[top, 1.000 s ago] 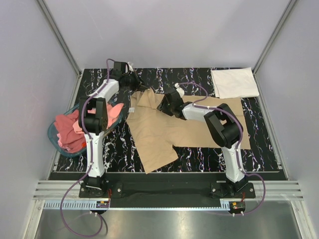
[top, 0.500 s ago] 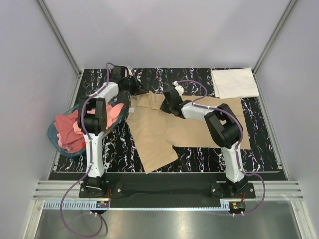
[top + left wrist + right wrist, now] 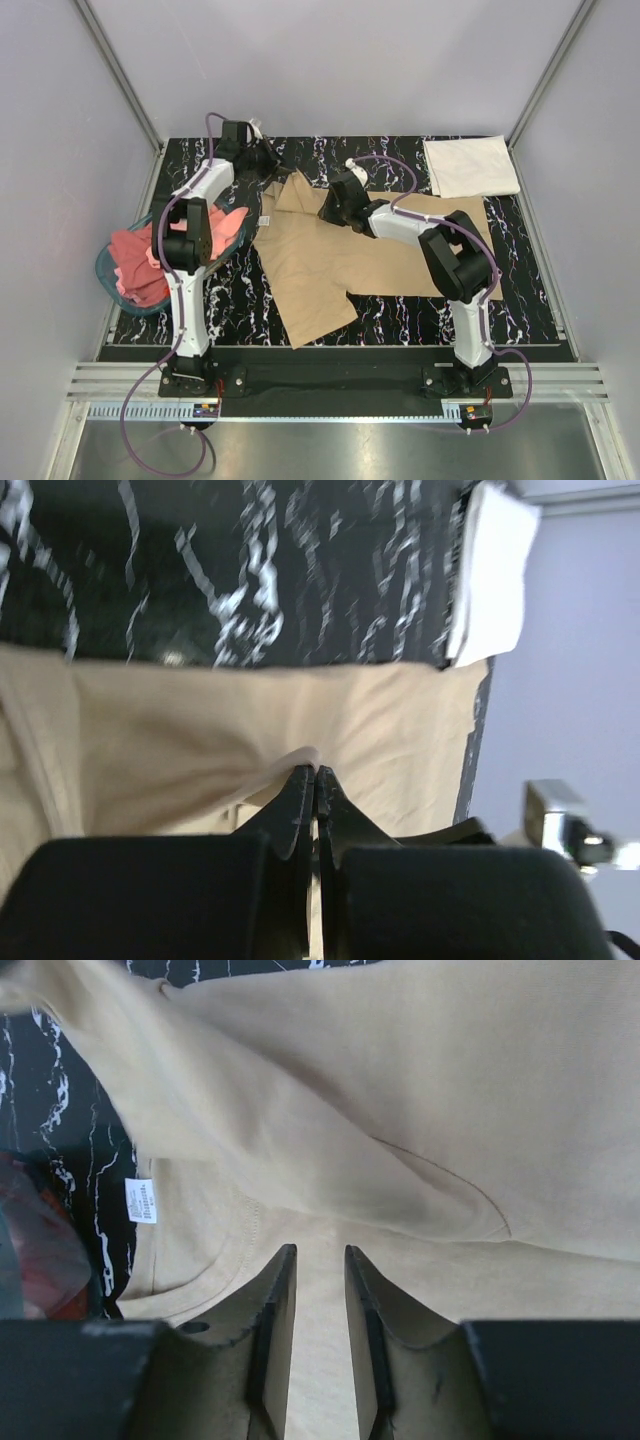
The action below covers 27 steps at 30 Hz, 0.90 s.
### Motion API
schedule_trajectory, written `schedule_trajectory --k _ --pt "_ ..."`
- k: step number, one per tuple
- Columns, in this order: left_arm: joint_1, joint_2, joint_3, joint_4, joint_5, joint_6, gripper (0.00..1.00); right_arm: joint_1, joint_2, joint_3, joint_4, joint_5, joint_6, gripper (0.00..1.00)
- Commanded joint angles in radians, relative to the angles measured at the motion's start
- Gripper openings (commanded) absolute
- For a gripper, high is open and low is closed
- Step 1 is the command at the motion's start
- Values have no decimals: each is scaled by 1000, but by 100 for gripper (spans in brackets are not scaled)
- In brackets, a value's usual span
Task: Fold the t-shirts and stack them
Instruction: Fold the tshirt
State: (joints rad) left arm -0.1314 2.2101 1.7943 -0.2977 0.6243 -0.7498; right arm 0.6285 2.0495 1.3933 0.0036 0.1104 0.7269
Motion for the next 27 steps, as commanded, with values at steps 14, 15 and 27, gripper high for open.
schedule_trajectory --k 14,15,27 --pt "9 151 88 267 132 -66 0 20 141 174 3 75 -64 43" --pt "9 151 82 270 126 -66 0 20 146 182 3 83 -66 42" --pt "9 155 54 293 124 -86 0 20 238 311 -106 138 -96 44"
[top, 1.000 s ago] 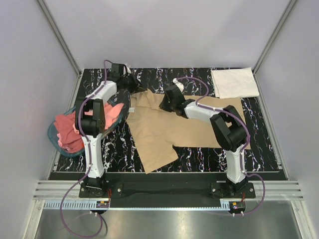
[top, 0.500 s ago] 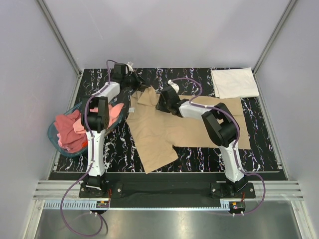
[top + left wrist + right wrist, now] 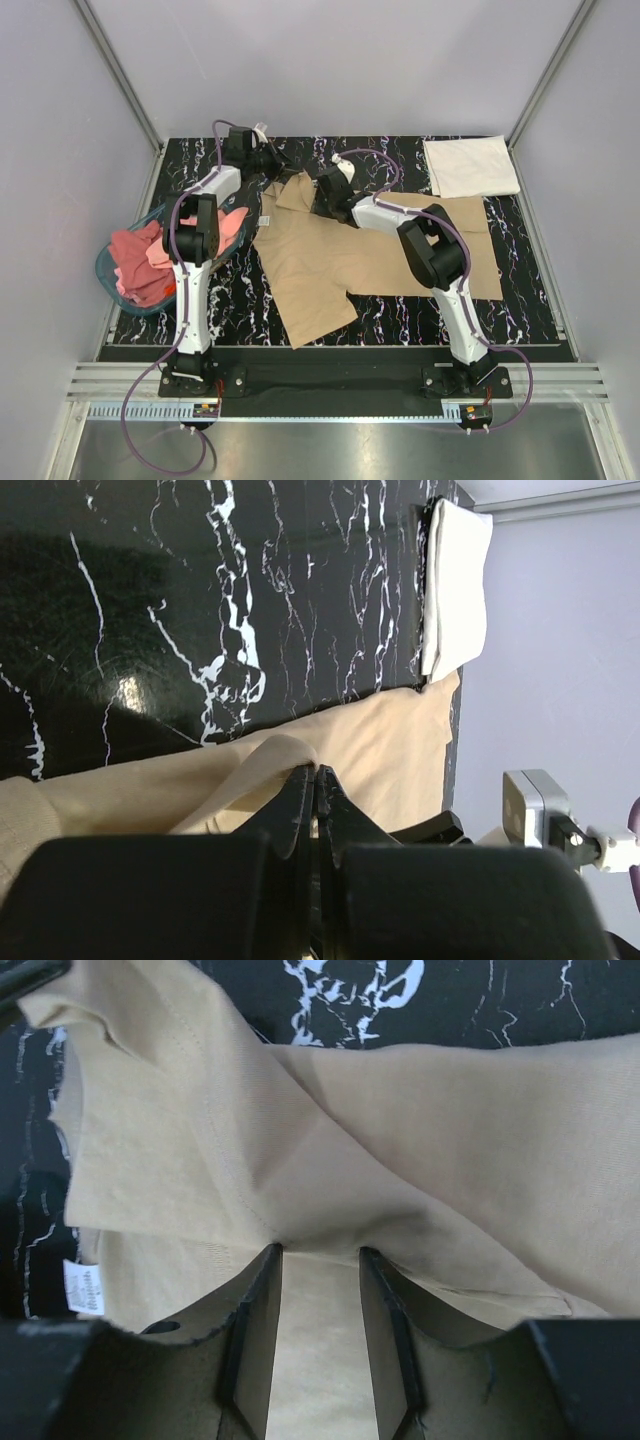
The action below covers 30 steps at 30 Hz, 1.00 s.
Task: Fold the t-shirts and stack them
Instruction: Fold the tshirt
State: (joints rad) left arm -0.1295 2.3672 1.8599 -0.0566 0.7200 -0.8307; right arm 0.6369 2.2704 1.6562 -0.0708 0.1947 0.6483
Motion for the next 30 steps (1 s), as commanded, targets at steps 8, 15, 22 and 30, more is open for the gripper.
schedule_trajectory --k 8,15,22,30 --pt "7 -20 -50 54 21 8 0 12 46 99 -52 91 -9 36" --pt "5 -52 -91 71 13 19 0 10 38 108 -61 71 -38 0" --pt "7 -166 -148 -54 -65 81 0 4 -129 -22 -73 -15 -88 0" --pt "-10 -422 -445 -80 -213 82 0 -28 -238 -145 -73 -181 -121 0"
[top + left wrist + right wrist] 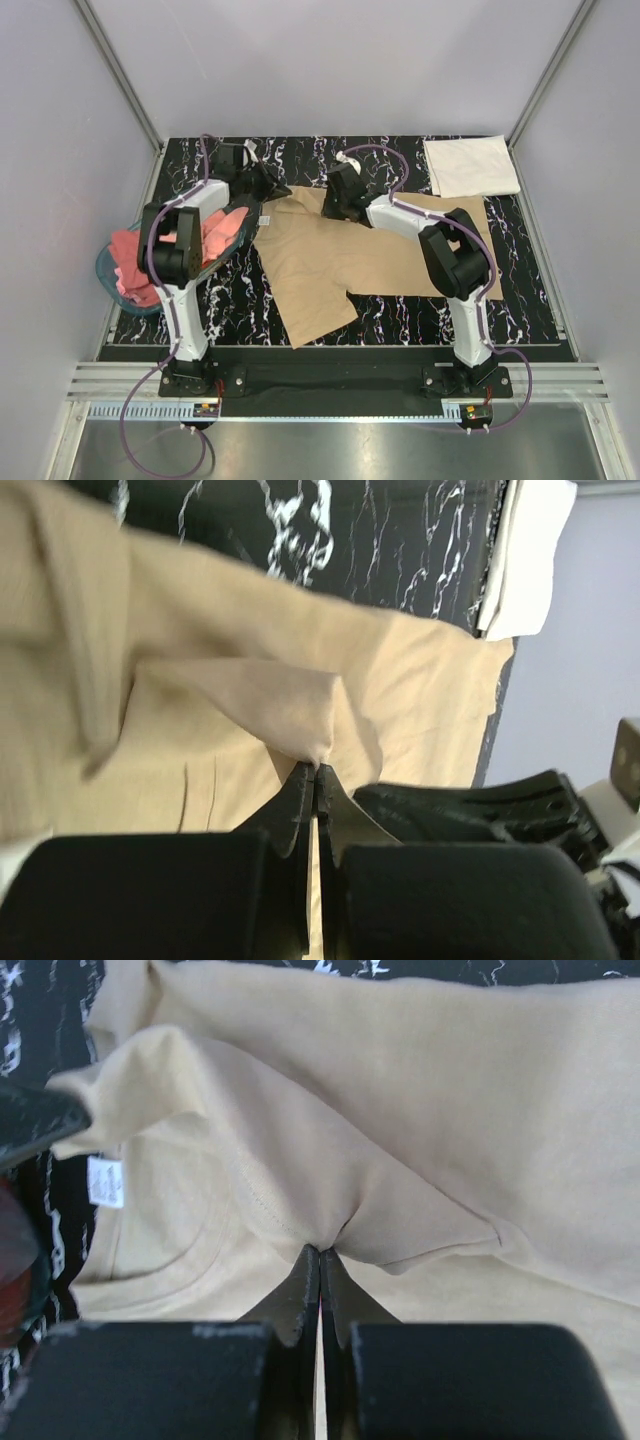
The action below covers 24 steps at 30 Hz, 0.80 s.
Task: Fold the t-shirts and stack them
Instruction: Fold the tshirt
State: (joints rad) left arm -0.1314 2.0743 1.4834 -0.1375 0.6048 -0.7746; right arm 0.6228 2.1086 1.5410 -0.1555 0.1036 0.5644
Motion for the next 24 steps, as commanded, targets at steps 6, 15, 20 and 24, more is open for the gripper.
schedule_trajectory --k 6,15,20,24 --pt "-43 -220 -147 -134 -204 70 0 -14 -111 -81 11 -170 -81 0" --pt "-66 -275 -219 -203 -252 77 0 -34 -171 -145 -16 -271 -124 0" --pt "-89 -319 -273 -246 -287 77 0 -34 -174 -160 -22 -315 -141 0" --pt "-96 -332 -291 -261 -307 71 0 -34 -183 -167 -35 -346 -167 0"
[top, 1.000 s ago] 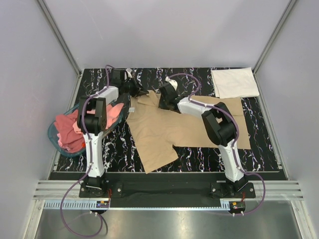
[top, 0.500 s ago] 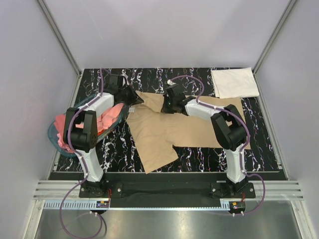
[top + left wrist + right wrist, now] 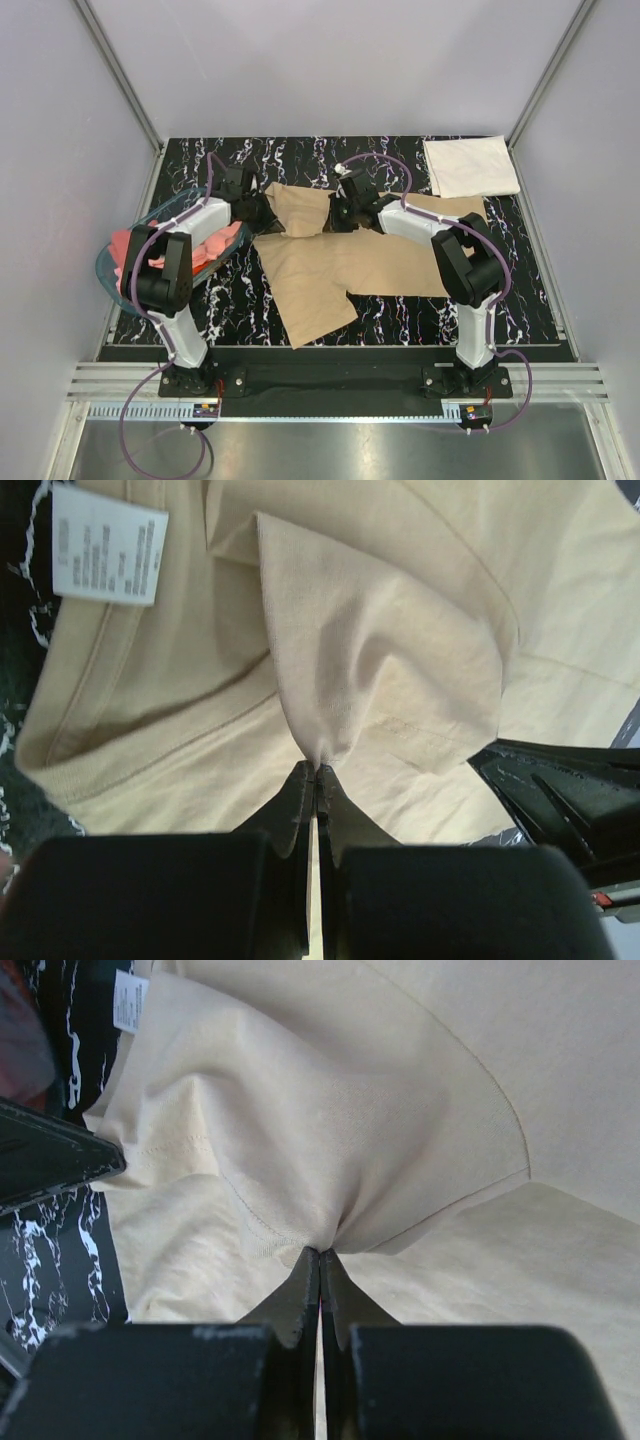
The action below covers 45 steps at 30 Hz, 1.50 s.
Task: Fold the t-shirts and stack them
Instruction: Fold the tshirt
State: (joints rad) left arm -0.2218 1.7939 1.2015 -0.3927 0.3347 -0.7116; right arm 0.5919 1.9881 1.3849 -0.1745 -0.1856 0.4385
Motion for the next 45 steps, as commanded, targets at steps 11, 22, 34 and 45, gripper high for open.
schedule_trajectory --k 11,22,34,45 --pt "-14 -16 136 -147 -80 55 32 -12 -40 32 -120 -54 -104 1" --pt "73 373 895 -365 -140 235 46 -76 -83 101 -266 -64 -103 42" --pt "88 639 1064 -318 -82 255 39 -237 -49 137 -263 31 -31 35" --pt "93 674 1017 -253 -128 242 39 -342 -52 94 -250 81 -17 34"
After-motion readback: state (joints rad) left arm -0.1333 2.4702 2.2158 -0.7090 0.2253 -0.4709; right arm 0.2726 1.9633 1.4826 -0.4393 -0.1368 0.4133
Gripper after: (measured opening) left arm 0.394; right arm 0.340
